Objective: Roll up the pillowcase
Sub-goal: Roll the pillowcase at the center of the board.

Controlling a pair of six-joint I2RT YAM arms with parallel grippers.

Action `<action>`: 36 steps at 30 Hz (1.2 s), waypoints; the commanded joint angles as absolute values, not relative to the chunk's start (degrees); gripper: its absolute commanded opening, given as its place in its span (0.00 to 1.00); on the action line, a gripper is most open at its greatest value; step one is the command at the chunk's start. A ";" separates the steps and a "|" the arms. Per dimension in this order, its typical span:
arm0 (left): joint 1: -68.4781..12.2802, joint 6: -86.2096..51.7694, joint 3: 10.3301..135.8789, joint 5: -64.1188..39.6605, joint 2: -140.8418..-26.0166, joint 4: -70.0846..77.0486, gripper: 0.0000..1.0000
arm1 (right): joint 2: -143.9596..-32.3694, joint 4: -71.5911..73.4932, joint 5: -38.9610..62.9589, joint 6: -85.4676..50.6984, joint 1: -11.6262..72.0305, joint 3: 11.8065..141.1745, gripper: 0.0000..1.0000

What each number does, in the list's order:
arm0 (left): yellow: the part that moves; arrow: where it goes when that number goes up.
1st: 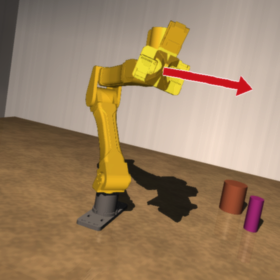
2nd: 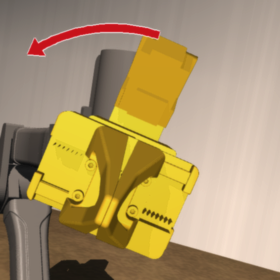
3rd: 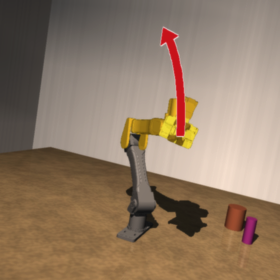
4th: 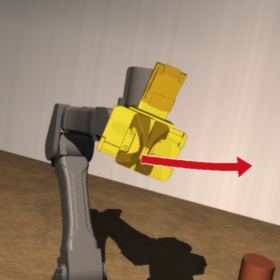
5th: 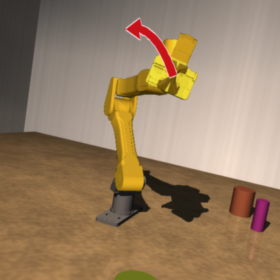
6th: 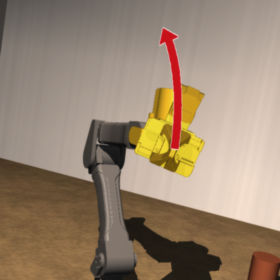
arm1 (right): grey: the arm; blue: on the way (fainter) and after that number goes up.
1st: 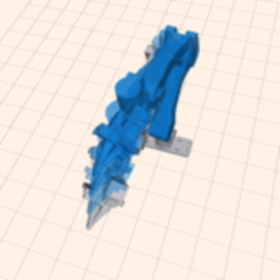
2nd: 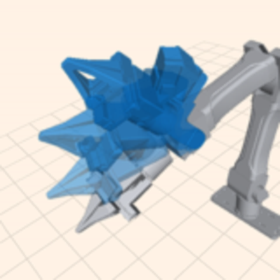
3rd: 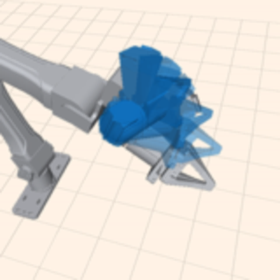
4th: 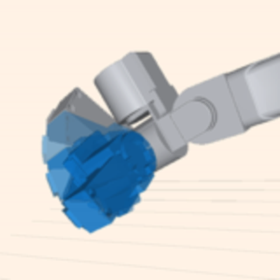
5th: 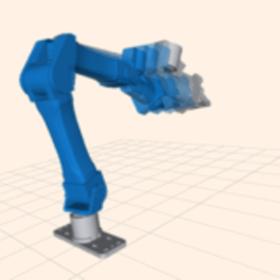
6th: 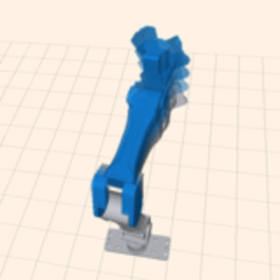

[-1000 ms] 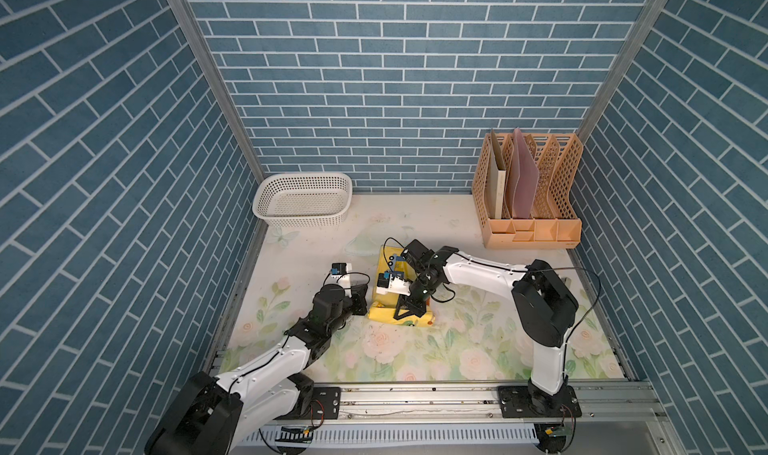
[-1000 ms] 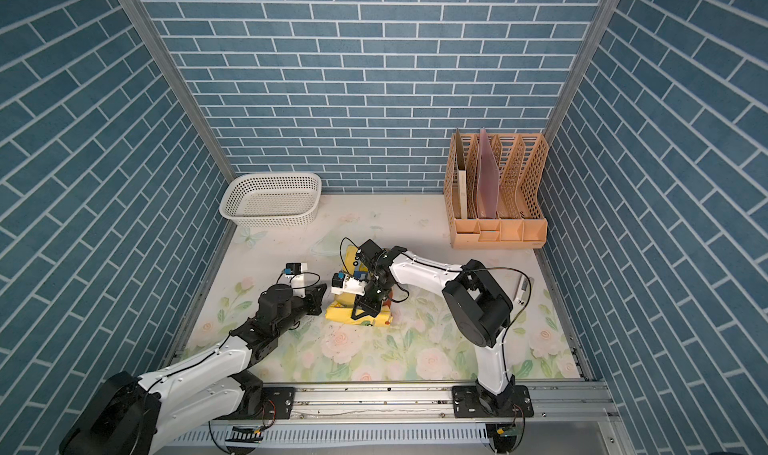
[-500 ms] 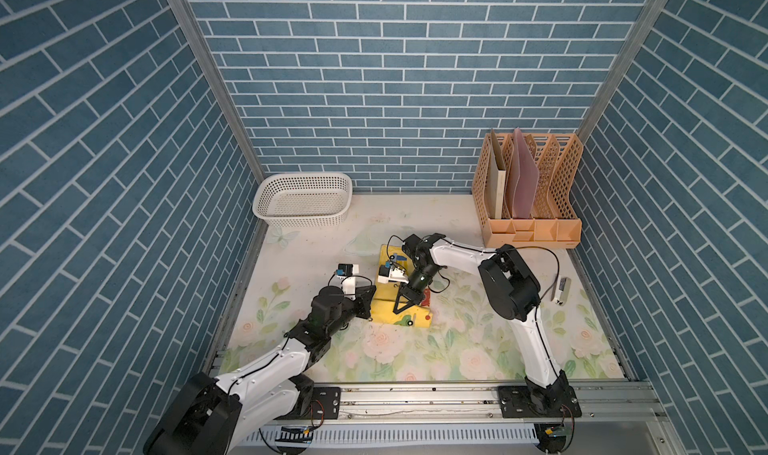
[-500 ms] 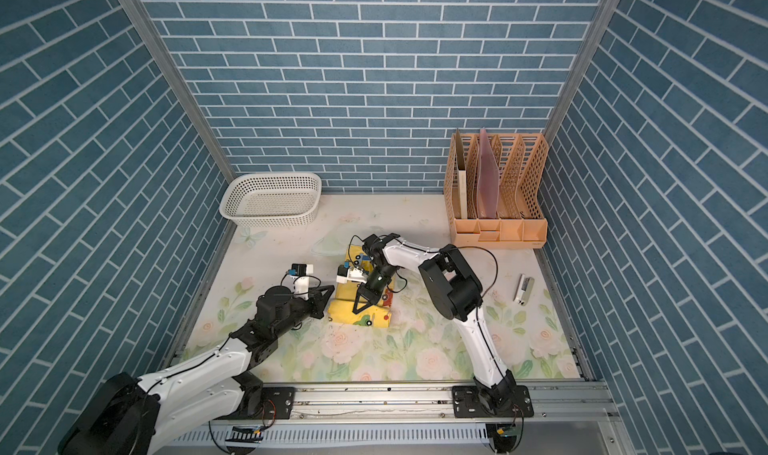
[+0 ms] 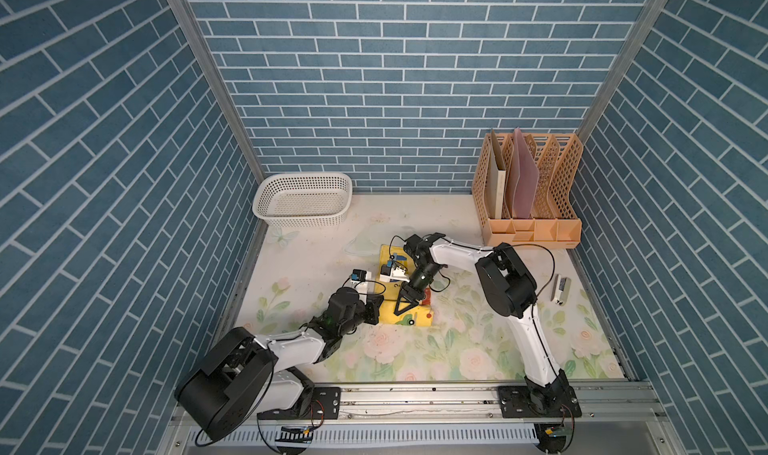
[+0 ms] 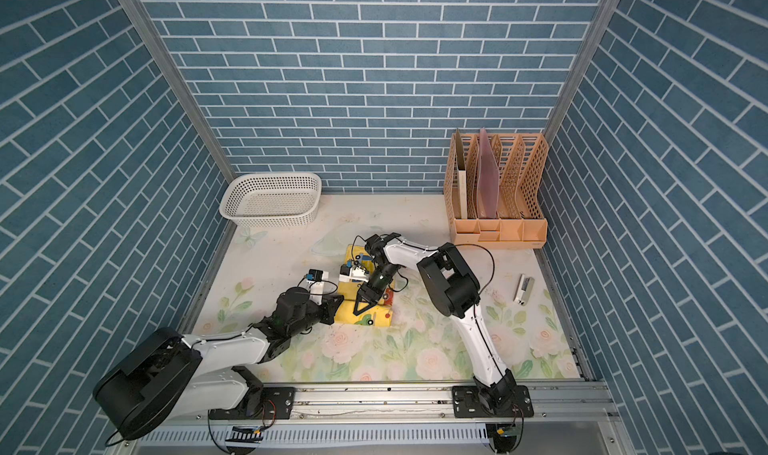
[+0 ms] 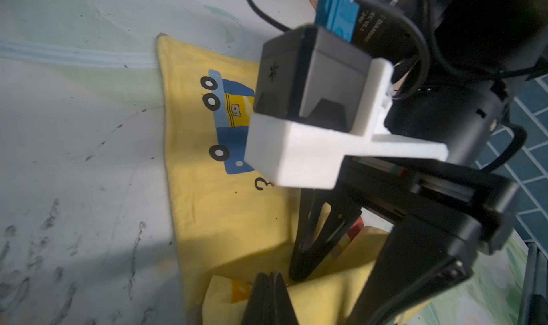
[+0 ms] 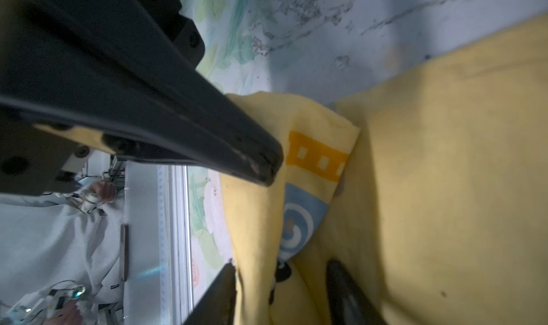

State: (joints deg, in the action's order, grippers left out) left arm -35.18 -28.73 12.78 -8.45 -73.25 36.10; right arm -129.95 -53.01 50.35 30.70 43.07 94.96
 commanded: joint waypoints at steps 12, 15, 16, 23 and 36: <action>-35.40 -27.92 13.61 -4.84 -75.23 36.13 0.00 | -81.90 15.32 -26.95 33.93 73.14 39.51 1.00; -35.34 -28.11 13.55 -4.45 -74.67 35.62 0.00 | -85.63 19.05 -34.94 34.72 78.16 37.37 1.00; -35.33 -27.97 13.45 -4.31 -74.32 35.37 0.00 | -87.00 20.86 -36.31 35.82 79.22 36.78 1.00; -35.33 -28.09 13.50 -3.88 -72.88 33.99 0.00 | -95.88 25.74 -38.54 38.44 79.06 37.60 0.96; -35.30 -28.65 12.28 -1.84 -67.32 31.74 0.00 | -107.40 17.35 -36.39 40.86 72.98 44.59 0.20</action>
State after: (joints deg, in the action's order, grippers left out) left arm -35.18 -28.69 12.82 -2.63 -67.61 33.19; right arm -105.82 21.76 -36.84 40.27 73.73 43.79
